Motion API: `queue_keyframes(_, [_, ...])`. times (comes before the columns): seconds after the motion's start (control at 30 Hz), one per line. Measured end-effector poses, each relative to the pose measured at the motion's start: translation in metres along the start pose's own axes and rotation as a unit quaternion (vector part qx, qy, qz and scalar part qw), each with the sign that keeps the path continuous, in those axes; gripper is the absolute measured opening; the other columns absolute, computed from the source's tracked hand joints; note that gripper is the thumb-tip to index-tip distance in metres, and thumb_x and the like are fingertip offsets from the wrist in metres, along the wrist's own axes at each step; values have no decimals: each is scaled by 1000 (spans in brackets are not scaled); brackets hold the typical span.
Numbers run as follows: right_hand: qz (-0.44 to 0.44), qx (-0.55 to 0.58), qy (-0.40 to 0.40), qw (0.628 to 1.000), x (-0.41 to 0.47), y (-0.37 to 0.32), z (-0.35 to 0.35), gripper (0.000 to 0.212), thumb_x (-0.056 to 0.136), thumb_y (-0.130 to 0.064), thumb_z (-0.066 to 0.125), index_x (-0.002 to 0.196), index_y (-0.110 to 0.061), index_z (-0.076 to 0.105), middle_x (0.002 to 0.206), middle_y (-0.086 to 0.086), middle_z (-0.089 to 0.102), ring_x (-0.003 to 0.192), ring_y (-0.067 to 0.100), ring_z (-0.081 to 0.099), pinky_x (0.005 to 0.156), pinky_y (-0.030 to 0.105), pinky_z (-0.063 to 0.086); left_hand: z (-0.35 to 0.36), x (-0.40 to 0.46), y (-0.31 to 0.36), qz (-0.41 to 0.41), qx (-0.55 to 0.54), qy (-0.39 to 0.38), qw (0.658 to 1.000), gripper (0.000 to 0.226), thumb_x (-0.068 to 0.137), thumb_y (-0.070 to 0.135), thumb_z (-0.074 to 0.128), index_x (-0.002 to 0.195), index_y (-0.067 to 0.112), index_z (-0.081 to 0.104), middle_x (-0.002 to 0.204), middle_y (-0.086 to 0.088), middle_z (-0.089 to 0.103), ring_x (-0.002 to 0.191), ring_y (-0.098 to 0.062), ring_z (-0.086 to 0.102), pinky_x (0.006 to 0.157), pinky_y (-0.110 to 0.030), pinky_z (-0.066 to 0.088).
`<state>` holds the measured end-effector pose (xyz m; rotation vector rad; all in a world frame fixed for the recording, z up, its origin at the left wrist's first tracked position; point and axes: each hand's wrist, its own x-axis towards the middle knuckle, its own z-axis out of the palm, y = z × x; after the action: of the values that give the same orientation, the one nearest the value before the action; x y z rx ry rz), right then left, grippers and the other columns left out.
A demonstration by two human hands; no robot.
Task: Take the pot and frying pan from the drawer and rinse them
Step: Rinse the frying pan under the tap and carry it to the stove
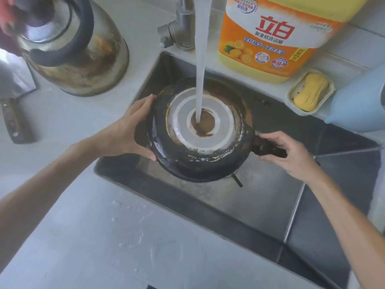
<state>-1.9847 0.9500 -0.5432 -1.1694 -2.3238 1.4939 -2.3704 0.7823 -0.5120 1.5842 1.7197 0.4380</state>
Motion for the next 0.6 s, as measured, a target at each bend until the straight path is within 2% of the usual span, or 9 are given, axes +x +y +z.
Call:
queue_keyframes(0.07, [-17, -61, 15, 998, 0, -8, -11, 55, 72, -17, 80, 105, -54, 55, 102, -30, 67, 100, -19, 55, 86, -4, 33, 15, 2, -4, 26, 44, 12, 999, 136, 52, 75, 68, 150, 21, -9, 159, 2, -5, 141, 9, -8, 114, -9, 2])
queue_keyframes(0.13, [-37, -117, 32, 992, 1, -17, -20, 57, 73, -18, 78, 111, -53, 54, 102, -20, 63, 98, -24, 50, 82, -6, 30, 27, 3, -7, 36, 43, 33, 998, 139, 54, 77, 66, 150, 14, -12, 159, 1, -9, 143, 4, -10, 113, -8, 0])
queue_keyframes(0.23, [-67, -163, 44, 983, 0, -25, -25, 55, 74, -19, 77, 118, -43, 55, 99, -24, 53, 97, -27, 45, 81, -8, 27, 34, 3, -9, 34, 23, 67, 997, 138, 55, 75, 68, 150, 17, -12, 160, 0, -8, 145, 0, -7, 114, -10, 4])
queue_keyframes(0.33, [-66, -153, 62, 984, -6, -18, -19, 54, 73, -14, 78, 117, -38, 57, 98, -20, 55, 98, -23, 48, 85, -5, 29, 33, 3, -7, 70, 62, 95, 991, 133, 59, 79, 62, 150, 15, -11, 160, -3, -4, 147, -6, -3, 116, -14, 6])
queue_keyframes(0.4, [-60, -134, 84, 986, -14, -9, -9, 53, 71, -15, 78, 112, -42, 57, 99, -18, 57, 100, -20, 50, 88, -2, 32, 28, 1, -4, 94, 107, 104, 984, 130, 62, 79, 60, 150, 11, -8, 160, -9, -2, 148, -13, 0, 119, -20, 8])
queue_keyframes(0.5, [-31, -73, 105, 991, -25, 4, 9, 51, 69, -22, 78, 102, -52, 54, 101, -31, 62, 100, -16, 55, 90, 1, 36, 14, -3, 5, 133, 156, 101, 973, 127, 66, 77, 58, 150, 5, -4, 160, -14, -2, 148, -18, 2, 120, -28, 11])
queue_keyframes(0.6, [-6, 4, 85, 996, -35, 17, 25, 54, 68, -18, 79, 102, -52, 55, 106, -33, 64, 100, -11, 59, 91, 5, 40, -1, -8, 13, 136, 156, 58, 977, 129, 60, 81, 59, 151, 12, -2, 160, -5, -1, 148, -20, 8, 119, -33, 14])
